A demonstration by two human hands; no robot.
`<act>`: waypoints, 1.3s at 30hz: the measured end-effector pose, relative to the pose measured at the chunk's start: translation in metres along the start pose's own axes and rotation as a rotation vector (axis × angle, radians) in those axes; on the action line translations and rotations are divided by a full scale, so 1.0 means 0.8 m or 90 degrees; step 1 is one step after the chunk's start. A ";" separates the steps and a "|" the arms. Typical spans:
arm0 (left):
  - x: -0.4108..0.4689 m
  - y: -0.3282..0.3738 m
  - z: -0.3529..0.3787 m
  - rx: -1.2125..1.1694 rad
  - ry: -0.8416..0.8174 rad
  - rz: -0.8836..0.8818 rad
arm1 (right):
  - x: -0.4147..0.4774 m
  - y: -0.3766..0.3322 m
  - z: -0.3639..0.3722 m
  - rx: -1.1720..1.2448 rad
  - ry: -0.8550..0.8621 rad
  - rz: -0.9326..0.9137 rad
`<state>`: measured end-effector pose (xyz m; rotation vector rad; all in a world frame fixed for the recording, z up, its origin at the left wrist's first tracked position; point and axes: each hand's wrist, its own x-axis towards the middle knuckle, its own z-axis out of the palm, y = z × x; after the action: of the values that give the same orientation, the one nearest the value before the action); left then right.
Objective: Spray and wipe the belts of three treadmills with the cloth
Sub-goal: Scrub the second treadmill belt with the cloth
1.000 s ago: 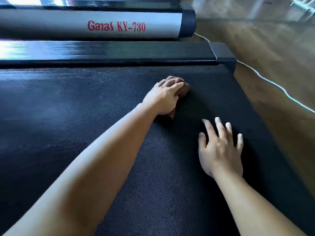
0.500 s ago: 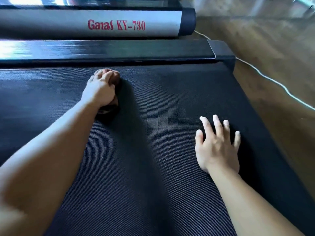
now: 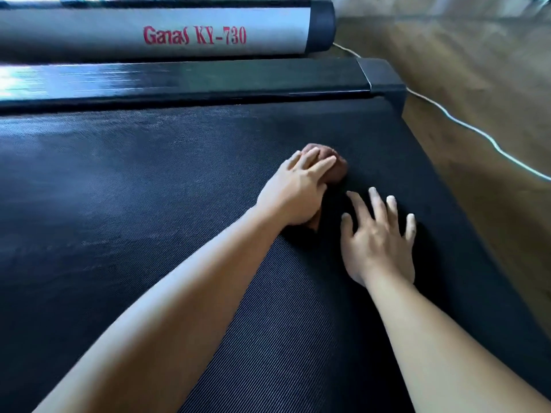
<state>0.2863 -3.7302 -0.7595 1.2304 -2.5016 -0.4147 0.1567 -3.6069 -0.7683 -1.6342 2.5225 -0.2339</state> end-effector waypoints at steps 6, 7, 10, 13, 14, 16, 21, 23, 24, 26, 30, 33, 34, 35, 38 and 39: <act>-0.101 -0.059 -0.036 -0.011 0.002 -0.085 | -0.002 0.000 0.001 0.008 0.007 -0.003; -0.113 -0.079 -0.046 -0.003 0.015 -0.117 | -0.002 0.000 0.001 0.007 0.010 -0.005; -0.125 -0.142 -0.074 0.026 0.066 -0.219 | -0.002 0.001 0.002 0.001 0.017 -0.008; -0.105 -0.170 -0.085 0.047 0.083 -0.296 | -0.002 0.001 0.003 0.001 0.021 -0.006; -0.094 -0.170 -0.084 0.052 0.089 -0.306 | -0.002 0.001 0.003 0.001 0.021 -0.005; -0.073 -0.159 -0.076 0.063 0.105 -0.311 | -0.001 0.000 0.003 -0.001 0.019 -0.006; -0.027 -0.095 -0.044 0.061 0.097 -0.245 | -0.002 0.002 0.003 0.004 0.023 -0.008; -0.020 -0.057 -0.030 0.055 0.084 -0.188 | -0.002 0.003 0.002 0.018 0.019 -0.010; -0.021 -0.037 -0.023 0.051 0.077 -0.162 | -0.002 0.003 0.001 0.028 0.016 -0.008; -0.033 0.003 -0.016 0.031 0.058 -0.116 | -0.001 0.004 -0.001 0.053 0.018 -0.006; -0.093 0.039 -0.013 -0.008 0.020 -0.015 | 0.001 0.011 -0.010 0.109 0.001 -0.020; -0.143 0.021 -0.022 0.005 -0.027 0.019 | -0.005 0.032 -0.019 0.100 -0.016 -0.050; -0.153 0.011 -0.027 0.008 -0.026 -0.005 | -0.008 0.045 -0.024 0.087 -0.017 -0.048; -0.157 -0.001 -0.032 0.008 -0.011 -0.040 | -0.011 0.061 -0.029 0.072 -0.015 -0.039; -0.141 -0.024 -0.035 0.025 0.049 -0.154 | -0.024 0.121 -0.048 0.016 -0.008 0.018; -0.129 -0.025 -0.033 0.039 0.067 -0.181 | -0.029 0.140 -0.053 0.000 -0.007 0.037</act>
<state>0.3706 -3.6619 -0.7598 1.5970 -2.2730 -0.3309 0.0583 -3.5378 -0.7481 -1.5557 2.5575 -0.2174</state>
